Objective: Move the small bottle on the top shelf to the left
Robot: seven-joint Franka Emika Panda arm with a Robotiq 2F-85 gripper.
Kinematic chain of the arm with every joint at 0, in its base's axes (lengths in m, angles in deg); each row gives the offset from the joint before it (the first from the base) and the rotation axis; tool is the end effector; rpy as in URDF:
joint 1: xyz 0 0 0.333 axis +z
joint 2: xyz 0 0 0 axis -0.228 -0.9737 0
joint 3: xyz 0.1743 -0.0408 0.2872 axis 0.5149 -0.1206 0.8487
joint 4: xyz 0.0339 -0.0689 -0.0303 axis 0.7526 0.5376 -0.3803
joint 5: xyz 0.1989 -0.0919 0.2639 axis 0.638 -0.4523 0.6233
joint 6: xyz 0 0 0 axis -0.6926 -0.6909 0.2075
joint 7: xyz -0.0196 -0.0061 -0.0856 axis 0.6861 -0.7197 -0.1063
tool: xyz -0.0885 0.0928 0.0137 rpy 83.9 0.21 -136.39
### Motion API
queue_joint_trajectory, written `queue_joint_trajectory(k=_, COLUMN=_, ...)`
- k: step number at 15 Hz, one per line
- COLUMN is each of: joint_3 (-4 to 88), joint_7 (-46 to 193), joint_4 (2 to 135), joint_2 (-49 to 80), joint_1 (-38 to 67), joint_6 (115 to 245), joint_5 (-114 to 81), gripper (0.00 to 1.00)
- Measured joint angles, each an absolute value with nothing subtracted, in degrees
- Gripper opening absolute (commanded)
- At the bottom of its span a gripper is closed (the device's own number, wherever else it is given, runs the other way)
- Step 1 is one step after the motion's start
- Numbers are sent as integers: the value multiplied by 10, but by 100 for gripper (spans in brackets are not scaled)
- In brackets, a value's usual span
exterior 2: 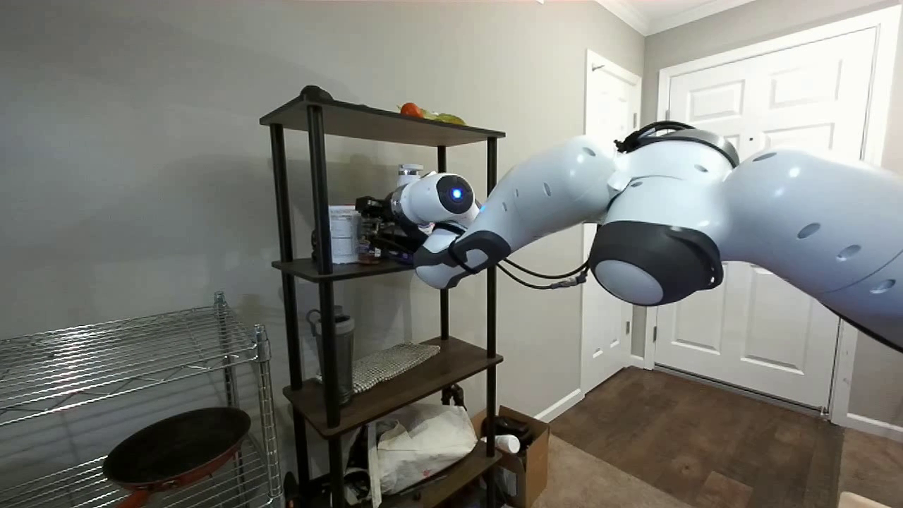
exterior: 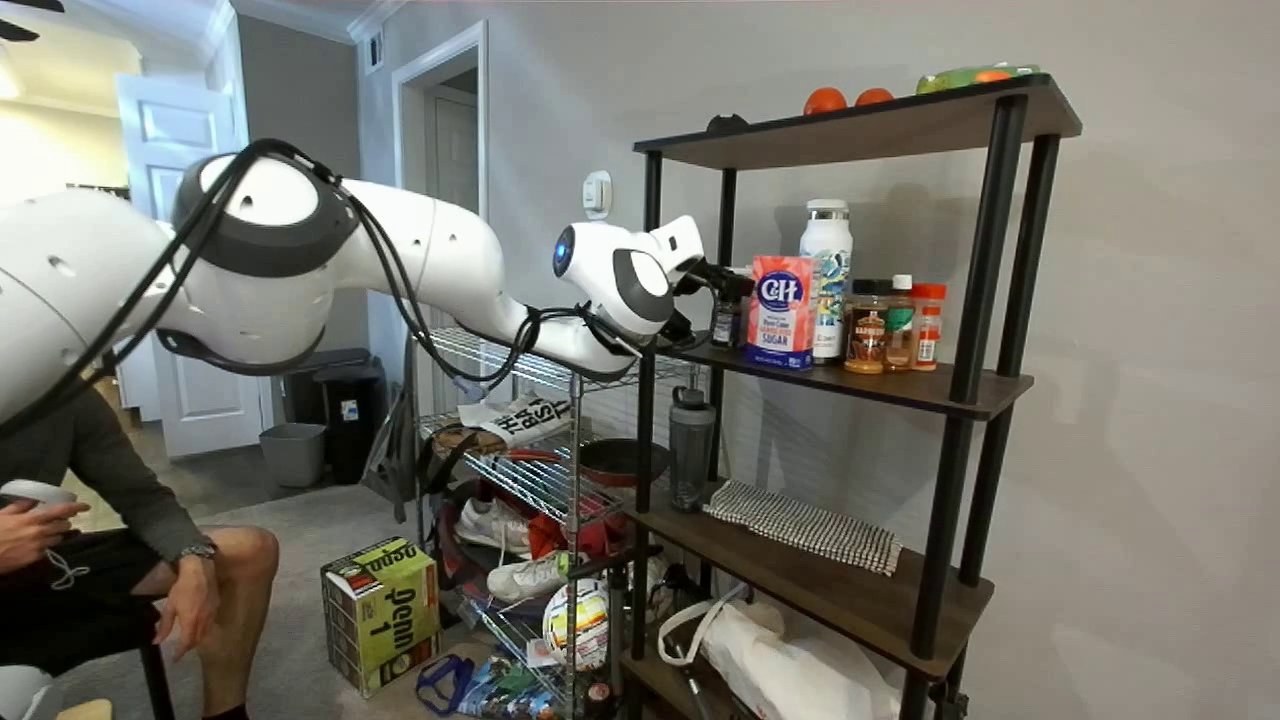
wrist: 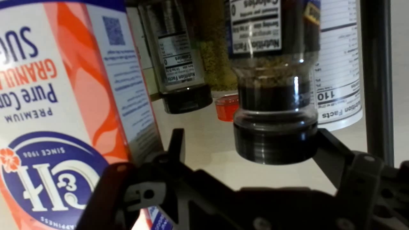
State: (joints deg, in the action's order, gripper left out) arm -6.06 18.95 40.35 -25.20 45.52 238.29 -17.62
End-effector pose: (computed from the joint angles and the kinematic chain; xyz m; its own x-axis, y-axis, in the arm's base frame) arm 0.7785 0.1295 0.5058 0.0588 -0.2389 0.9693 -0.1150 -0.9661 -0.2312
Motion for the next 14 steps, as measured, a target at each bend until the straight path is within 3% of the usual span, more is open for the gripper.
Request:
queue_joint_trajectory(k=5, joint_3=-59, joint_7=190, joint_4=496, joint_2=-207, joint_1=481, joint_6=2449, joint_5=-179, gripper=100)
queue_joint_trajectory(k=14, joint_3=-56, joint_7=190, joint_4=496, joint_2=-158, joint_1=489, joint_6=2441, joint_5=-180, gripper=100)
